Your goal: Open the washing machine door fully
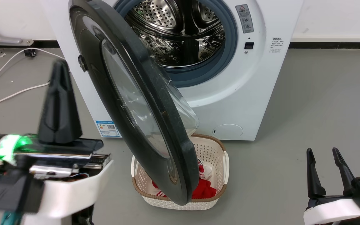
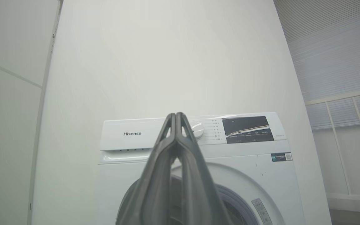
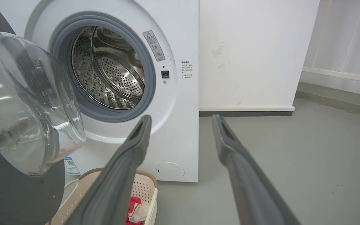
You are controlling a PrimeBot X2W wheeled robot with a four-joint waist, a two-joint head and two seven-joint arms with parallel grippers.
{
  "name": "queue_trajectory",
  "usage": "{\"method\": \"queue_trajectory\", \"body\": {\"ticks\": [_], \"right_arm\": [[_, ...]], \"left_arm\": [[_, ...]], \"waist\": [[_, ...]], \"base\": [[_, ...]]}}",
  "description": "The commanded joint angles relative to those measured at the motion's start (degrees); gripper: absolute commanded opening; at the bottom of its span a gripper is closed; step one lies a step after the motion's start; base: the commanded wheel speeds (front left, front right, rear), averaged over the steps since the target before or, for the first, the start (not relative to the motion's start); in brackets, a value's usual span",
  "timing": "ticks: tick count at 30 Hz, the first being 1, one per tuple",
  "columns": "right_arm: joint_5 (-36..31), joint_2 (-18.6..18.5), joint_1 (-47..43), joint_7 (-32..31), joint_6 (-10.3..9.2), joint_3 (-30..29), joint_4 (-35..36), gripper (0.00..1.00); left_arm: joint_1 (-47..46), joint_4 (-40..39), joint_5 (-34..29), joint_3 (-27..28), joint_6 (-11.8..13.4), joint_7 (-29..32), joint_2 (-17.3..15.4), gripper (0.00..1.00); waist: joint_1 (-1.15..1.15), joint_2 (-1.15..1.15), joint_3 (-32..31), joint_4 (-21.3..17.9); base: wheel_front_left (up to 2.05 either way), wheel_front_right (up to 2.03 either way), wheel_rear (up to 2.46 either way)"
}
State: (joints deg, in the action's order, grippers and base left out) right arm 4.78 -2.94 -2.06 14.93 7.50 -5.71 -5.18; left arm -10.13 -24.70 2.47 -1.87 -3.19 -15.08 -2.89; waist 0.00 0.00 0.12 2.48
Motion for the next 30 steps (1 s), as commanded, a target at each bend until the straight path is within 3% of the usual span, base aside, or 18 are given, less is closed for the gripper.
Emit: {"method": "queue_trajectory", "body": {"ticks": [1,6,11,17,23,30], "right_arm": [[0.22,0.12,0.39,0.22,-0.02,0.07,-0.04,1.00],[0.61,0.12,0.13,0.24,-0.02,-0.07,-0.01,1.00],[0.90,0.12,0.15,0.27,-0.02,0.13,-0.25,1.00],[1.30,0.12,0.04,0.28,-0.02,0.29,-0.52,1.00],[1.77,0.12,-0.39,0.25,-0.02,0.35,-1.13,1.00],[2.34,0.12,-0.23,0.25,-0.02,0.70,-1.69,1.00]], "left_arm": [[-0.66,-1.30,-0.34,-0.25,0.28,-0.12,0.04,0.00],[-2.67,-8.94,-1.54,-4.23,-1.12,-0.11,-0.07,0.00],[-2.37,-8.96,-1.84,-12.88,-3.10,-0.10,-0.79,0.00],[0.64,-3.38,-0.10,-23.77,-4.03,-0.11,-2.43,0.00],[4.90,4.38,5.74,-32.29,-4.26,-0.09,-4.85,0.00],[9.08,15.54,10.54,-36.22,-4.32,2.62,-8.27,0.00]], "waist": [[0.00,0.00,0.02,-0.08],[0.00,0.00,0.03,-0.15],[0.00,0.00,-0.07,-0.20],[0.00,0.00,-0.20,-0.12],[0.00,0.00,-0.28,0.23],[0.00,0.00,-0.06,0.41]], "base": [[0.00,0.00,0.00],[0.00,0.00,0.00],[0.00,0.00,0.00],[0.00,0.00,0.00],[0.00,0.00,0.00],[0.00,0.00,0.00]]}}
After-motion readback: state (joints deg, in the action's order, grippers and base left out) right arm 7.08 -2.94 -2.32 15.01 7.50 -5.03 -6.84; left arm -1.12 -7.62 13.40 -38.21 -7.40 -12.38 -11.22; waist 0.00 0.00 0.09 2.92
